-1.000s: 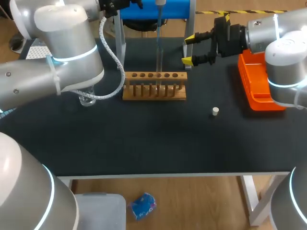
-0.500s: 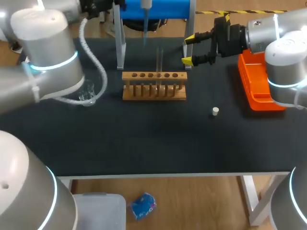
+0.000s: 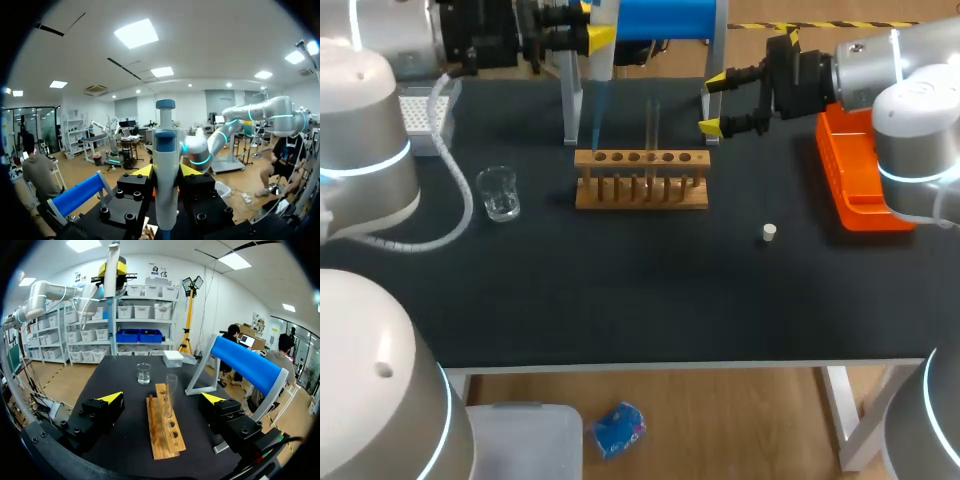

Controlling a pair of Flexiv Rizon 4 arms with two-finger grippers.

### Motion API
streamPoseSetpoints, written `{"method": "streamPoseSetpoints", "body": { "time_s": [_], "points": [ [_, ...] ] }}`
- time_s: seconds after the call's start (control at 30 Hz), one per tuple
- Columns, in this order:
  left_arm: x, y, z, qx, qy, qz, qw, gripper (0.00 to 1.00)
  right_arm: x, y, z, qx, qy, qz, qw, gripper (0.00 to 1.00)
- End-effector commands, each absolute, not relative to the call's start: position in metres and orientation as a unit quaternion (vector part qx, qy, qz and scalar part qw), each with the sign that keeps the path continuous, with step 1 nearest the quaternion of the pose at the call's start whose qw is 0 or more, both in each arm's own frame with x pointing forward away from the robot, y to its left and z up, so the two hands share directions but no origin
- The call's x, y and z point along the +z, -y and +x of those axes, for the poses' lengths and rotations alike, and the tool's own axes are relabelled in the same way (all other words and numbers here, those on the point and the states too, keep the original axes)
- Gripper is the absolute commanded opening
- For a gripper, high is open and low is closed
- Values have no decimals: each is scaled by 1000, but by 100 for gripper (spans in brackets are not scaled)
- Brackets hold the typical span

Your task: Invert the test tube, pick up the pipette, mount the tip to pipette, aspirate from beaker and dispense into the tube, eject the tip, return the pipette, and cap with the stopper.

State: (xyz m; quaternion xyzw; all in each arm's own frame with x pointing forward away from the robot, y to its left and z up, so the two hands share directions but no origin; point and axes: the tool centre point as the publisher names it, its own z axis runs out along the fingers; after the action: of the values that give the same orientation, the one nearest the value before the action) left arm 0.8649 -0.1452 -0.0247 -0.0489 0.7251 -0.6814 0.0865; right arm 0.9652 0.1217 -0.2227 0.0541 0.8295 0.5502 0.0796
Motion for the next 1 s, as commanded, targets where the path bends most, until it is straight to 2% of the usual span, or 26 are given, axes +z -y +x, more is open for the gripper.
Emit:
{"method": "streamPoseSetpoints", "body": {
  "time_s": [0.03, 0.57, 1.0],
  "points": [
    [-29, 140, 849, -686, -719, -56, 98, 0, -223, -121, 965, 550, -829, 54, 80, 100],
    [-38, 146, 844, -690, -717, -49, 88, 0, -223, -121, 965, 550, -829, 54, 80, 100],
    [-75, 187, 798, -708, -703, -31, 62, 0, -212, -63, 890, 644, -764, 21, 40, 100]
  ]
}}
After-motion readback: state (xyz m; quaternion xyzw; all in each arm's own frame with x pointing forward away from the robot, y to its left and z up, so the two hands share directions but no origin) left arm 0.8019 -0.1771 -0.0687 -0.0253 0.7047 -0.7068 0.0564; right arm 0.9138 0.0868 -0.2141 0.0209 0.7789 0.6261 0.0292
